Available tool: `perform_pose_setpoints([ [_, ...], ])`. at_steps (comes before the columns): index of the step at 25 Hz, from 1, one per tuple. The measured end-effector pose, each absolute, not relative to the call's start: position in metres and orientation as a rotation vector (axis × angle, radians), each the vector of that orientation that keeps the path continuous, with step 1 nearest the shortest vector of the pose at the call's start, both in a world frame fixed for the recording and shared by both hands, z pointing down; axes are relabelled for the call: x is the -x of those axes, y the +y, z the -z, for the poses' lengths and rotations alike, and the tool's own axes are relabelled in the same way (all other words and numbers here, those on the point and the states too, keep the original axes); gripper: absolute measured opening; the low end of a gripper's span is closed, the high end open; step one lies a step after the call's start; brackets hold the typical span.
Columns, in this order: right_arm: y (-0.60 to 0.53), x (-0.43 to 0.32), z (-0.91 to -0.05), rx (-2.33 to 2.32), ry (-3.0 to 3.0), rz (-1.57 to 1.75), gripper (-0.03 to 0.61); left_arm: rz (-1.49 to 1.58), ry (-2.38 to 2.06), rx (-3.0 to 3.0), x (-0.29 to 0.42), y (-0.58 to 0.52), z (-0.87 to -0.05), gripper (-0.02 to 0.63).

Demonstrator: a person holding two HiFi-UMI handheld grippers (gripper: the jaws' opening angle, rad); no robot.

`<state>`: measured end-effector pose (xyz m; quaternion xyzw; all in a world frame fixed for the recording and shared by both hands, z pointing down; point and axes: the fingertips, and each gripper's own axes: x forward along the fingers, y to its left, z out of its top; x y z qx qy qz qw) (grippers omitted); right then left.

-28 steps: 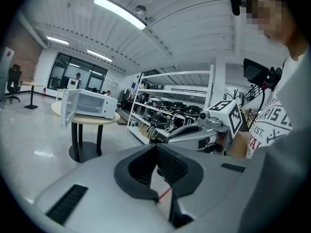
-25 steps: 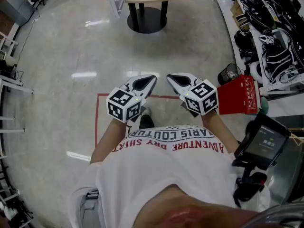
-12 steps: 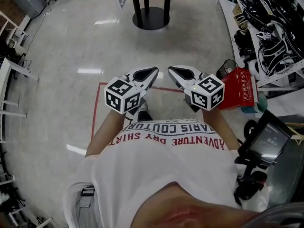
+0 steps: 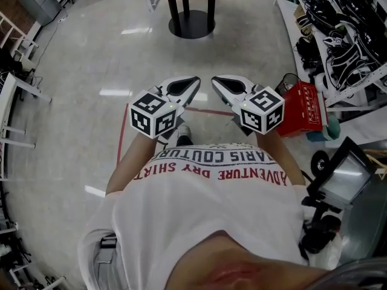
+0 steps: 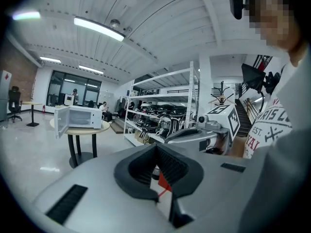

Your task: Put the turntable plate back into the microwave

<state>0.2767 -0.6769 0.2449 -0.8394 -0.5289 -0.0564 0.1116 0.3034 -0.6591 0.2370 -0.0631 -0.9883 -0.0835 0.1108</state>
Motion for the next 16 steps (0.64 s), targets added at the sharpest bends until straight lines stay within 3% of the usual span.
perform_pose_setpoints([
  [16, -0.688, -0.291, -0.233, 2.483, -1.584, 0.211, 0.002, 0.253, -2.922, 0.190, -0.325, -0.675, -0.225, 0.002],
])
